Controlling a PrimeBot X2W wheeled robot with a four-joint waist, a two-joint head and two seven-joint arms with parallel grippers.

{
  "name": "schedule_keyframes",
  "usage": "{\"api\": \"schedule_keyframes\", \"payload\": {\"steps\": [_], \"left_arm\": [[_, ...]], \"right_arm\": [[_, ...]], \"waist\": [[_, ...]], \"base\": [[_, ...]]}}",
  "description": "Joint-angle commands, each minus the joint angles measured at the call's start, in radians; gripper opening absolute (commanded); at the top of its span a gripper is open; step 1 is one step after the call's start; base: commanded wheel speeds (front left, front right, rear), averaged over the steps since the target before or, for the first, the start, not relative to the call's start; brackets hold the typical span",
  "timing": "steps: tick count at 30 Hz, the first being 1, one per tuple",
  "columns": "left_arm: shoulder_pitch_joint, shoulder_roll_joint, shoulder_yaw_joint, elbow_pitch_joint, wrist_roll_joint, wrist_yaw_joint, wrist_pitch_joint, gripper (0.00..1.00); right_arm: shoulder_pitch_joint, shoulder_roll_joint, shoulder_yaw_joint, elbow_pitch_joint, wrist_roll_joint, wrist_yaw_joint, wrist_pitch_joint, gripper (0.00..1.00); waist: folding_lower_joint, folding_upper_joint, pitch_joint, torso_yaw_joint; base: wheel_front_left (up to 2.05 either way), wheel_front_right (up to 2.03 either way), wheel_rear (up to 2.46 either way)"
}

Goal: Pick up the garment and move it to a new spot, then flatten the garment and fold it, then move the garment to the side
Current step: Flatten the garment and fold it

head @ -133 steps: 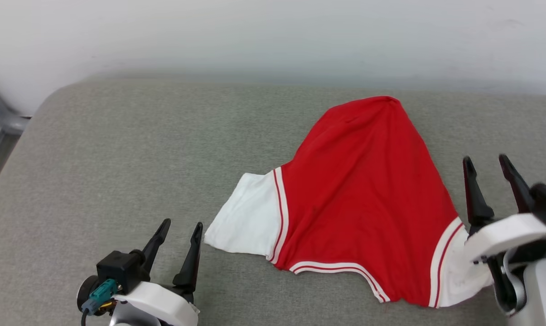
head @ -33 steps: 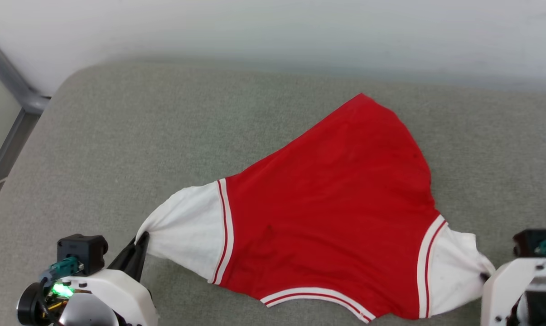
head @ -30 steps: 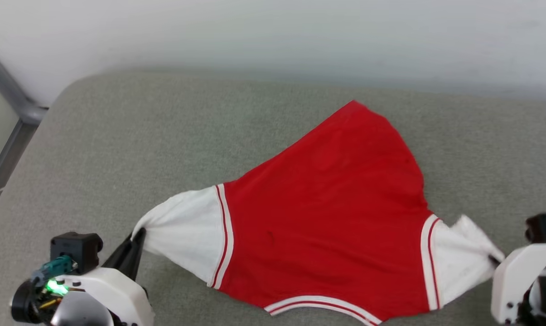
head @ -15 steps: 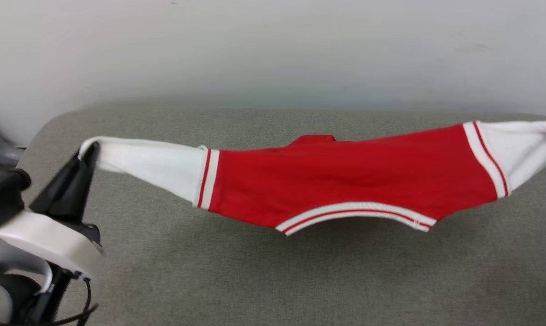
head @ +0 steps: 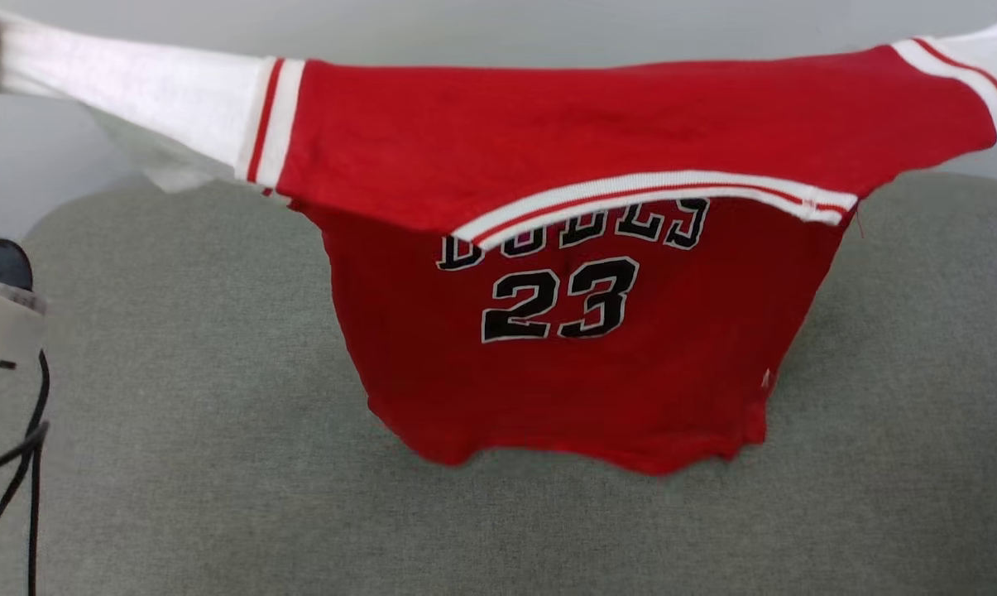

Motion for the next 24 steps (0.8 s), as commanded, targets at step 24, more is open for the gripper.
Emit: {"api": "schedule_keyframes", "payload": {"steps": [24], "left_arm": [[-0.795,0.009,-0.099,0.547,0.036,-0.199,-0.105,0.0]], "right_arm": [[-0.689,-0.058,0.059,0.371,-0.189,-0.001,-0.215,0.0]], "waist": [[-0.0001,0.0,0.509,0.038]], "base": [[0.0,0.0,0.0]]}}
